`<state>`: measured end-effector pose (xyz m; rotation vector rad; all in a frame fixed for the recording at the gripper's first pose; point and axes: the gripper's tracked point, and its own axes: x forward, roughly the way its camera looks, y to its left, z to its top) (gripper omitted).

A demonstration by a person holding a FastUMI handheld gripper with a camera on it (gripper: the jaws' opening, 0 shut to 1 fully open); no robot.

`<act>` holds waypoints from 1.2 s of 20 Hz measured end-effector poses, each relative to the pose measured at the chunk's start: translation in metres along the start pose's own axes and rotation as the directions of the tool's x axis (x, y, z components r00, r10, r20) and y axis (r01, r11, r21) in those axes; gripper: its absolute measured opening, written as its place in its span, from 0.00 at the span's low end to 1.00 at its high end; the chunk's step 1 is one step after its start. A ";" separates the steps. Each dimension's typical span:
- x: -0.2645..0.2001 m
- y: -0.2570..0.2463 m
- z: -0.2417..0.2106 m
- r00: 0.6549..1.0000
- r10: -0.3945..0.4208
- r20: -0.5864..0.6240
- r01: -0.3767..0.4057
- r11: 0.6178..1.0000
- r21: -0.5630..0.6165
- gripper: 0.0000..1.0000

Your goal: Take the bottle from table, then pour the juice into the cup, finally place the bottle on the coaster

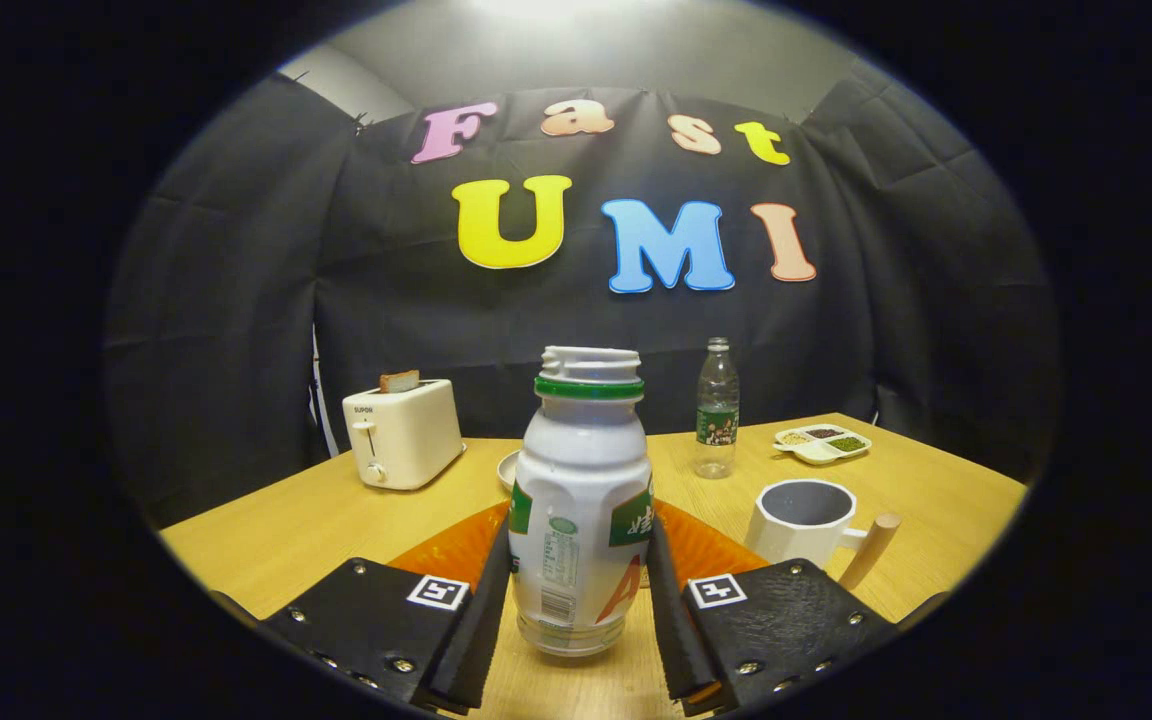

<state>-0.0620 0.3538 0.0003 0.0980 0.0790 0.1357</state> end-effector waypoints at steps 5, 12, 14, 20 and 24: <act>0.006 -0.012 0.004 0.999 -0.029 -0.033 0.033 0.992 0.119 0.65; 0.019 -0.018 0.013 0.999 -0.018 -0.038 0.030 0.947 0.320 0.65; 0.022 -0.022 0.009 0.998 -0.020 -0.056 0.040 0.924 0.381 0.65; 0.022 -0.027 0.003 0.998 -0.014 -0.065 0.045 0.853 0.520 0.65; 0.026 -0.030 0.001 0.998 -0.003 -0.070 0.043 0.820 0.571 0.65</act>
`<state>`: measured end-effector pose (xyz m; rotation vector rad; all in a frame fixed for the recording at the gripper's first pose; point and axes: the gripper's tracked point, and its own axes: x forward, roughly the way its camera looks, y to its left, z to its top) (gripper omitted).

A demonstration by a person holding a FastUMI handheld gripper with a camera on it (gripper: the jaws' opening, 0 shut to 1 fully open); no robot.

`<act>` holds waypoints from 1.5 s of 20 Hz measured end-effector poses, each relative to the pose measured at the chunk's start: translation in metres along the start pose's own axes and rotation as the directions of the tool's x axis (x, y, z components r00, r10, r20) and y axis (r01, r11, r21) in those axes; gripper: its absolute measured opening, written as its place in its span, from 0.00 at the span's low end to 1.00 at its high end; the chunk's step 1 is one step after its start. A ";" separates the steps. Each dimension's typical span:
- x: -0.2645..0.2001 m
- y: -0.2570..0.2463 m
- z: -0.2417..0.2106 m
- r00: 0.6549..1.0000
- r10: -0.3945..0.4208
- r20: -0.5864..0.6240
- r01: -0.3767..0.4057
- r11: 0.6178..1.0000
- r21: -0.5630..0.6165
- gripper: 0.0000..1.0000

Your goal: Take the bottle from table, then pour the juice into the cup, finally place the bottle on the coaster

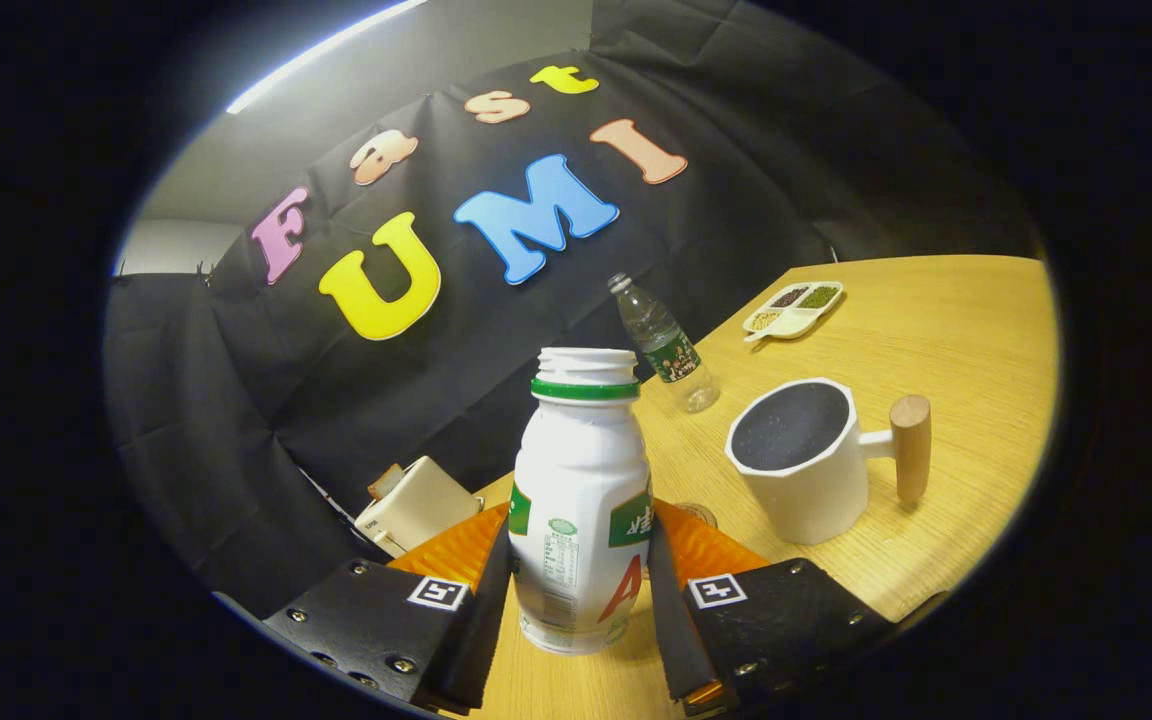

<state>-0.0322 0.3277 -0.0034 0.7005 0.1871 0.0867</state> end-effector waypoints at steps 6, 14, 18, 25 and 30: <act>0.004 -0.005 -0.001 0.999 0.039 -0.002 -0.038 0.985 0.167 0.65; 0.006 -0.011 -0.002 0.998 0.062 0.011 -0.062 0.950 0.306 0.65; 0.006 -0.007 0.001 0.996 0.090 0.025 -0.093 0.929 0.359 0.65; 0.004 -0.001 0.014 0.983 0.161 0.087 -0.182 0.822 0.539 0.65; 0.004 -0.010 0.021 0.976 0.167 0.138 -0.217 0.749 0.626 0.65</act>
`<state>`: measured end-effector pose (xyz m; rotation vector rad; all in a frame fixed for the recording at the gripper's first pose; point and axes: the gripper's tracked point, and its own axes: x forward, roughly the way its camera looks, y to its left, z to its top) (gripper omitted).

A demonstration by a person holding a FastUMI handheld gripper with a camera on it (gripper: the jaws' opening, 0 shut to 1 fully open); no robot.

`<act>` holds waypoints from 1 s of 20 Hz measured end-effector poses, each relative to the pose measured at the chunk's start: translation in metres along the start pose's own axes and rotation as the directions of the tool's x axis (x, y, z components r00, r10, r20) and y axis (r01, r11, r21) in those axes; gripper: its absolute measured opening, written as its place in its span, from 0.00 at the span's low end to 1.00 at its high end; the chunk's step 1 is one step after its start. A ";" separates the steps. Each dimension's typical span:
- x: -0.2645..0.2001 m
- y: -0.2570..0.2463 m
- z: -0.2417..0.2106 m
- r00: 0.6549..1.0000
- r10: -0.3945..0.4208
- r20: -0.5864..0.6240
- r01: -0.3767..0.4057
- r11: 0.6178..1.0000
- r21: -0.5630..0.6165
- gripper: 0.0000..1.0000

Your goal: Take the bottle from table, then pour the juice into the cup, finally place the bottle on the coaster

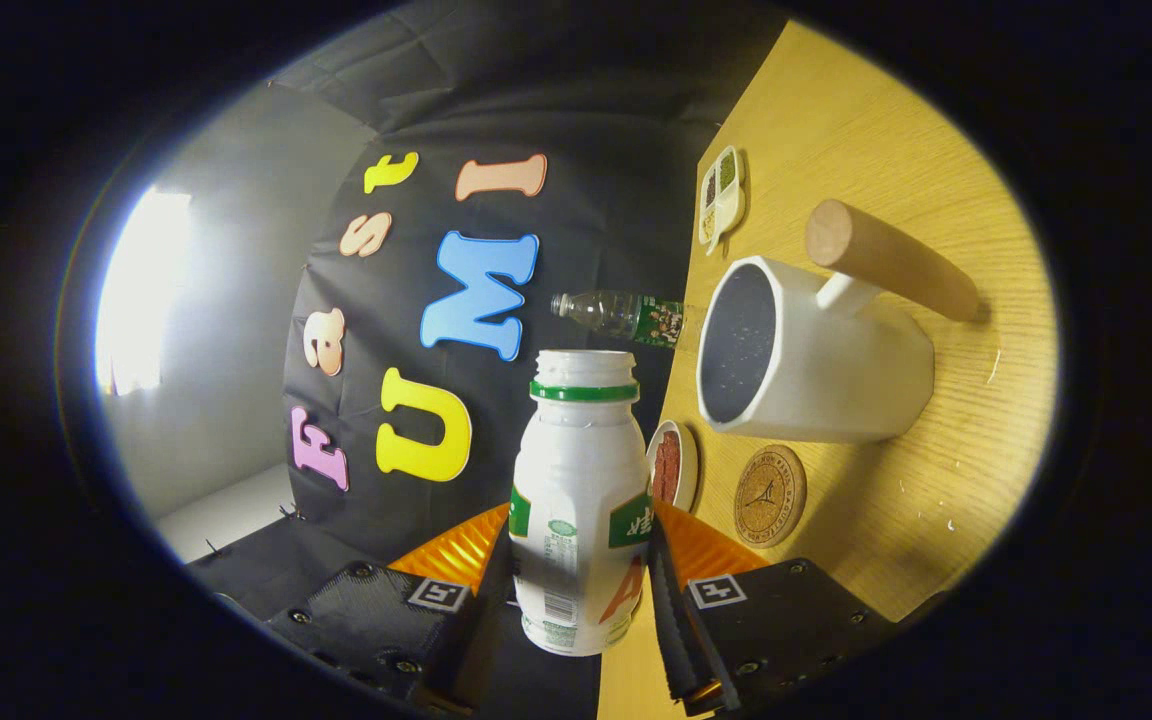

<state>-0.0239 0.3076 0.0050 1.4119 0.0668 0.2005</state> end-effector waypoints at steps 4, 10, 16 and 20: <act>0.002 0.002 -0.003 1.000 0.005 -0.001 -0.005 1.000 0.014 0.65; 0.005 0.002 -0.011 1.000 0.030 -0.004 -0.030 0.997 0.075 0.65; 0.009 0.005 -0.014 0.998 0.059 0.005 -0.059 0.989 0.136 0.64; 0.010 0.007 -0.014 0.996 0.082 0.022 -0.084 0.980 0.180 0.65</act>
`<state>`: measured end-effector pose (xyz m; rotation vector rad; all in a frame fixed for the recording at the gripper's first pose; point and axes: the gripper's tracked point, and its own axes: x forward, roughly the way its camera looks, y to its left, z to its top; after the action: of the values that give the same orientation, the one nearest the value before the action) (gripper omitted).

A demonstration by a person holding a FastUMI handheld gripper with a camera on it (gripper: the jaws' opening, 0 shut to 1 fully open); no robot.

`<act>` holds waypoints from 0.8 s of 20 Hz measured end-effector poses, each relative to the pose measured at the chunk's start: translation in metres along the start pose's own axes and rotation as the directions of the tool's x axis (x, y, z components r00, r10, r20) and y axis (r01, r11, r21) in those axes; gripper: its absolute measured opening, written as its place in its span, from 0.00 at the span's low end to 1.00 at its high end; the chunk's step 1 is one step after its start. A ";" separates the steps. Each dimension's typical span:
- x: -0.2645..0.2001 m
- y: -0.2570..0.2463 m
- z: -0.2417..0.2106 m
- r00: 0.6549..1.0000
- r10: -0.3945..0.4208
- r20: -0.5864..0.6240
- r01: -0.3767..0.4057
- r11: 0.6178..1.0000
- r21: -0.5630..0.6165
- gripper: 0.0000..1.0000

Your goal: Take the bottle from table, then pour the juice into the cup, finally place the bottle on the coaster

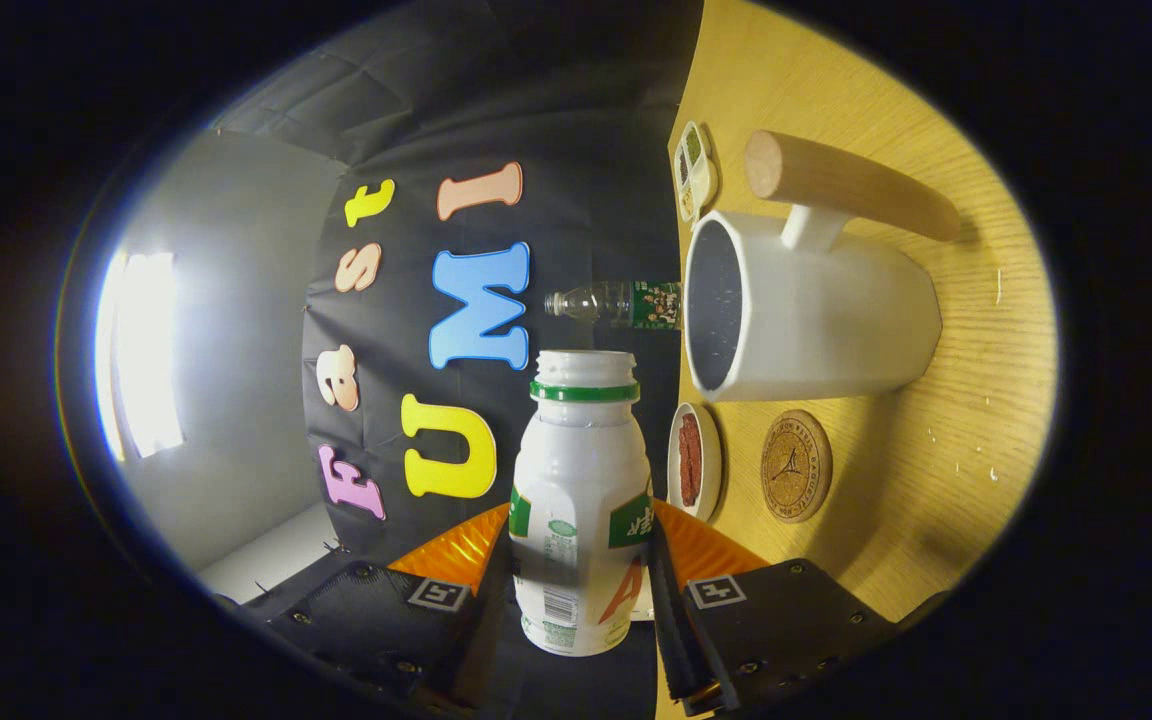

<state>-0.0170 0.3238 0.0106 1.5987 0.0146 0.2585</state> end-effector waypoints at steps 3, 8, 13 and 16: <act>0.000 0.001 0.002 1.000 0.021 0.015 -0.021 0.999 0.044 0.65; 0.001 0.002 0.002 0.999 0.041 0.033 -0.044 0.994 0.100 0.65; 0.002 0.003 0.002 0.998 0.044 0.036 -0.047 0.995 0.092 0.65; 0.003 0.003 0.000 0.998 0.046 0.036 -0.050 0.994 0.094 0.65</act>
<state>-0.0144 0.3245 0.0137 1.6998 -0.0383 0.2713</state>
